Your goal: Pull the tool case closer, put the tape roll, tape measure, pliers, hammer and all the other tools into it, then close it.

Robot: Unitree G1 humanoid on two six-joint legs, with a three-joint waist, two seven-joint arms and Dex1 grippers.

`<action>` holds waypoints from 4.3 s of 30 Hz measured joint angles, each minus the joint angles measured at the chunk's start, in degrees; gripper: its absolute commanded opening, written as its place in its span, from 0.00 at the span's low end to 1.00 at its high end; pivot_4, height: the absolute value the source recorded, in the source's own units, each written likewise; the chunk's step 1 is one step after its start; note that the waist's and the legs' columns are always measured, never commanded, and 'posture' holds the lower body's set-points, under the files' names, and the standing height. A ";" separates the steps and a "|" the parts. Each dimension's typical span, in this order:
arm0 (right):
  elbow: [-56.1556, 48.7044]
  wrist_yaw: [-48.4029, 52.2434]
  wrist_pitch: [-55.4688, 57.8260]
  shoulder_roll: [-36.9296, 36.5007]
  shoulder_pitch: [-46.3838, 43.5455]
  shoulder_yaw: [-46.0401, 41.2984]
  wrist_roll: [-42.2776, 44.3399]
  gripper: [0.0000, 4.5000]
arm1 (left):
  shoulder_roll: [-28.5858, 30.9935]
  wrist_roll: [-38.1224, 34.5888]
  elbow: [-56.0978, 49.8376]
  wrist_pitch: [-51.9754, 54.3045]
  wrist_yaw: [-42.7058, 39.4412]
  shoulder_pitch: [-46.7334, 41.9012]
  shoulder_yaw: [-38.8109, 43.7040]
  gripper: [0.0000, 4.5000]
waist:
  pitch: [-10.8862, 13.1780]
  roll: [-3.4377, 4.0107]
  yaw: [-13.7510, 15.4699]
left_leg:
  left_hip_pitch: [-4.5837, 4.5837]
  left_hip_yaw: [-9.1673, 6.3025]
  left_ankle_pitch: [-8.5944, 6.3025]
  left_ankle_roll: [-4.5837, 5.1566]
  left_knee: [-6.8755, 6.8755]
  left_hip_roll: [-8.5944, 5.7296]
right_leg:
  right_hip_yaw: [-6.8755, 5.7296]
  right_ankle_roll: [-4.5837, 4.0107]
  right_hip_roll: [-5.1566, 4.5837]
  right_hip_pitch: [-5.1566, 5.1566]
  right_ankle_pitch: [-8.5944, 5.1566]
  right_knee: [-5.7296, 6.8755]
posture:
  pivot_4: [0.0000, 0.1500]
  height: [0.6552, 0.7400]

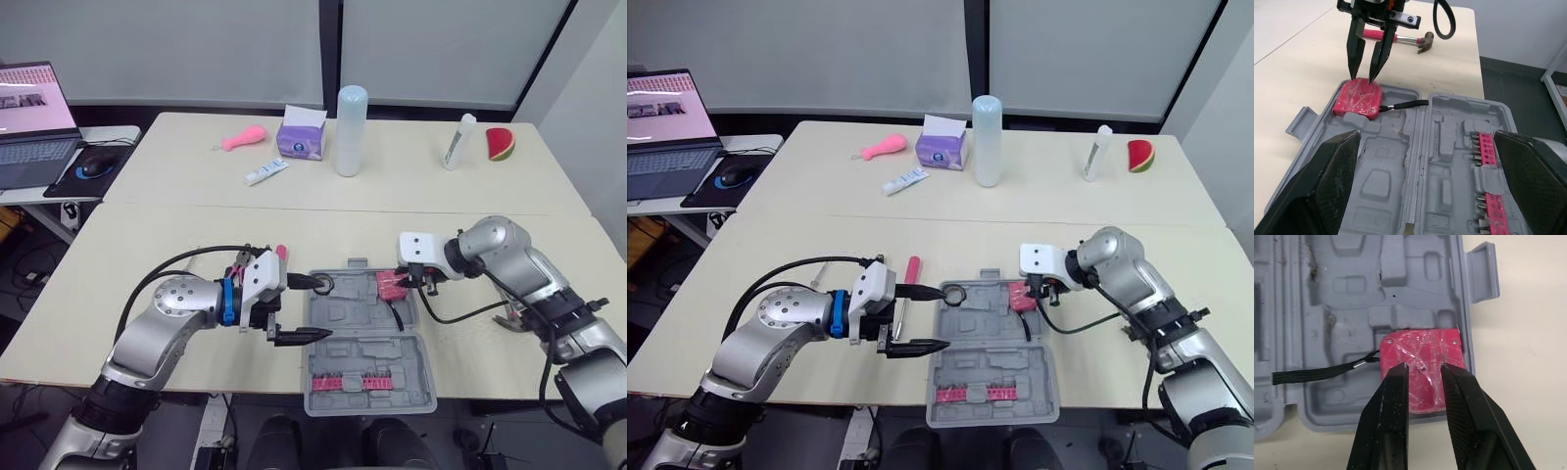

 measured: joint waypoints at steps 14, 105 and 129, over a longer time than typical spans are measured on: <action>14.03 1.30 -8.12 3.17 -3.36 0.24 0.64 0.23 | 0.13 -0.04 -0.17 0.27 0.08 -0.20 0.00 1.00 | 0.00 0.00 0.00 | 0.02 0.01 0.03 -0.06 0.01 0.00 | 0.00 0.00 -0.01 0.03 0.00 0.00 | 1.00 0.53; -45.06 -35.30 -9.36 16.87 77.94 -58.27 20.35 0.50 | 1.73 0.90 33.40 -16.76 14.39 23.45 34.44 1.00 | 0.19 0.04 0.07 | 0.13 0.02 -0.09 0.13 -0.31 0.00 | 0.00 0.01 0.00 0.21 -0.01 -0.26 | 1.00 0.53; -45.78 -30.55 -8.62 2.95 78.36 -57.05 27.19 0.99 | -2.04 -4.04 17.00 -6.56 22.06 32.58 37.02 1.00 | 0.11 -0.01 -0.11 | 0.41 0.10 -0.10 0.13 -0.35 0.02 | 0.11 0.01 0.03 0.46 -0.01 -0.27 | 1.00 0.53</action>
